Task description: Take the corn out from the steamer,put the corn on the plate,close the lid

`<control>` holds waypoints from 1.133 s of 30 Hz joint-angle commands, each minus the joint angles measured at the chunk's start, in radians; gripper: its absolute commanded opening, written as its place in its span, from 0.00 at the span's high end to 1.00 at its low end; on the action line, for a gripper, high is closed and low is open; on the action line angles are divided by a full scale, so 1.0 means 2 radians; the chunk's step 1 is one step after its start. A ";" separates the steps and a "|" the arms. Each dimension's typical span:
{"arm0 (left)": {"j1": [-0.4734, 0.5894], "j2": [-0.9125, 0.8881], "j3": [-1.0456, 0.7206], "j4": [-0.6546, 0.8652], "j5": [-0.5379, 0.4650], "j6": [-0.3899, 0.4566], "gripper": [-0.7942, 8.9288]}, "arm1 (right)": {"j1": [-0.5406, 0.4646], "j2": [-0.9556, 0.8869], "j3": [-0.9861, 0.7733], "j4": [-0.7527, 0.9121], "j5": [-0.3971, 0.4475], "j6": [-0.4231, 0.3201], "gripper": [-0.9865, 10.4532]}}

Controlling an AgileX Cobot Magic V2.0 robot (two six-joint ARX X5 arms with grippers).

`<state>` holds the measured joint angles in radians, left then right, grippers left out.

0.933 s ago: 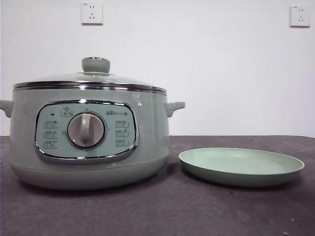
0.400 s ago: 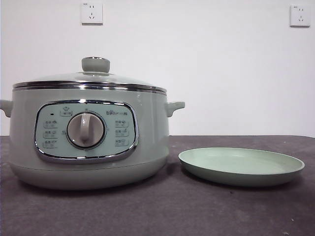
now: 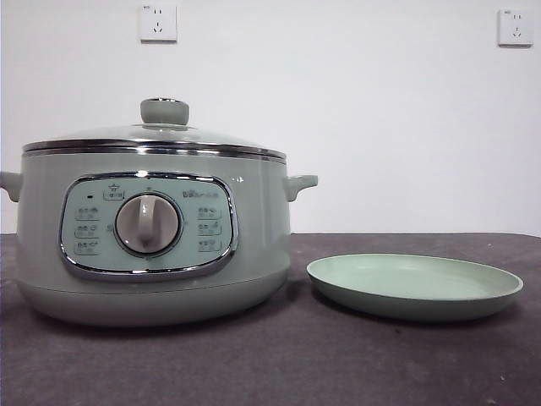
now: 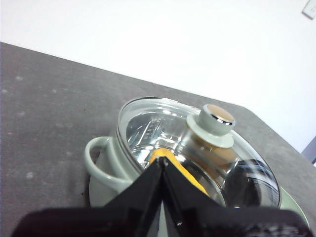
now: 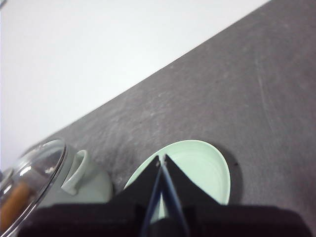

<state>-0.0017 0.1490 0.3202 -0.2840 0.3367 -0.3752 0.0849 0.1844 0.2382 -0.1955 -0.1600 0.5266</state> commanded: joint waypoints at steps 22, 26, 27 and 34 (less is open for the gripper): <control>-0.006 0.363 0.317 -0.188 0.137 0.177 0.87 | 0.001 0.352 0.345 -0.279 -0.249 -0.279 0.90; -0.021 0.383 0.328 -0.182 0.135 0.177 0.57 | 0.001 0.364 0.346 -0.278 -0.246 -0.281 0.74; -0.027 0.386 0.328 -0.180 0.135 0.176 0.55 | 0.001 0.366 0.346 -0.276 -0.243 -0.278 0.68; -0.098 0.408 0.328 -0.108 0.034 0.161 0.55 | 0.001 0.370 0.346 -0.276 -0.227 -0.259 0.53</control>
<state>-0.1780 0.9619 0.9764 -0.5247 0.4377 -0.0452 0.0856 0.9241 0.9276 -0.7544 -0.6170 -0.0025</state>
